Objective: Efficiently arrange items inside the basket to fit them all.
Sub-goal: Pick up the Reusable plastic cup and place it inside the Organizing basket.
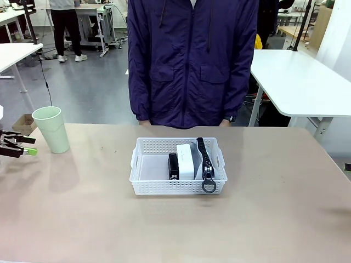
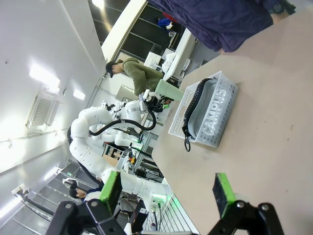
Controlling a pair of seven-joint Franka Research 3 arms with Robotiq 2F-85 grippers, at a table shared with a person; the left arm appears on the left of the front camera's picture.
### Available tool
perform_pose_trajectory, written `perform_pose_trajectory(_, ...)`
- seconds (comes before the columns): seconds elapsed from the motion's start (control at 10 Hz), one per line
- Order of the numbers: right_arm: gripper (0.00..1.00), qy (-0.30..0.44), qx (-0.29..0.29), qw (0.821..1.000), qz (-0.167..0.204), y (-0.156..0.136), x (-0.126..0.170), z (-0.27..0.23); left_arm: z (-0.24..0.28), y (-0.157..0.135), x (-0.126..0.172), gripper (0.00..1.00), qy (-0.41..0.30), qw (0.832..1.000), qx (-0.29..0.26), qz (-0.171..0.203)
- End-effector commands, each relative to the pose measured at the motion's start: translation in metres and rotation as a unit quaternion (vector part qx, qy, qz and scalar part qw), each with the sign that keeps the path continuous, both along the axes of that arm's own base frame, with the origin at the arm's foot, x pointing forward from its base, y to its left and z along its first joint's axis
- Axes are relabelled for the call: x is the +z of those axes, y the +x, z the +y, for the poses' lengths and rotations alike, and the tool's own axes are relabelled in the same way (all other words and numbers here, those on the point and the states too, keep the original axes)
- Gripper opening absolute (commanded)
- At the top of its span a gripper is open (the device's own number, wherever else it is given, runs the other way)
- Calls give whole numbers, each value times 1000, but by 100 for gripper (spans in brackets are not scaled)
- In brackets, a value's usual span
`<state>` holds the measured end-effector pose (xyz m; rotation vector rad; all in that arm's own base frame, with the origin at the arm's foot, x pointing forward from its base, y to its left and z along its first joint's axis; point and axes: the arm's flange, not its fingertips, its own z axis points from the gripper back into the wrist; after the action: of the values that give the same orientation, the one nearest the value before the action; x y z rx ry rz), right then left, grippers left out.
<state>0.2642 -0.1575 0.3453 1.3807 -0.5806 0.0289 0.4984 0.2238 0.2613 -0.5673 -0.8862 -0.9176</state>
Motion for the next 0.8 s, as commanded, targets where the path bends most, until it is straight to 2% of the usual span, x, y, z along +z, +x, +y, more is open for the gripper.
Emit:
perform_pose_trajectory(0.0,100,9,-4,1000,-1,-1,4,1,-4,13,-13,100,6,1000,1,-18)
perform_pose_trajectory(0.1,100,9,-4,1000,-1,-1,4,1,-7,17,-16,100,3,1000,-6,-11)
perform_pose_trajectory(0.5,100,9,-4,1000,-1,-1,4,1,-20,30,-26,100,-22,999,-9,-39)
perform_pose_trajectory(0.7,100,9,-4,1000,-1,-1,4,1,-24,31,-30,100,-39,996,-24,-77)
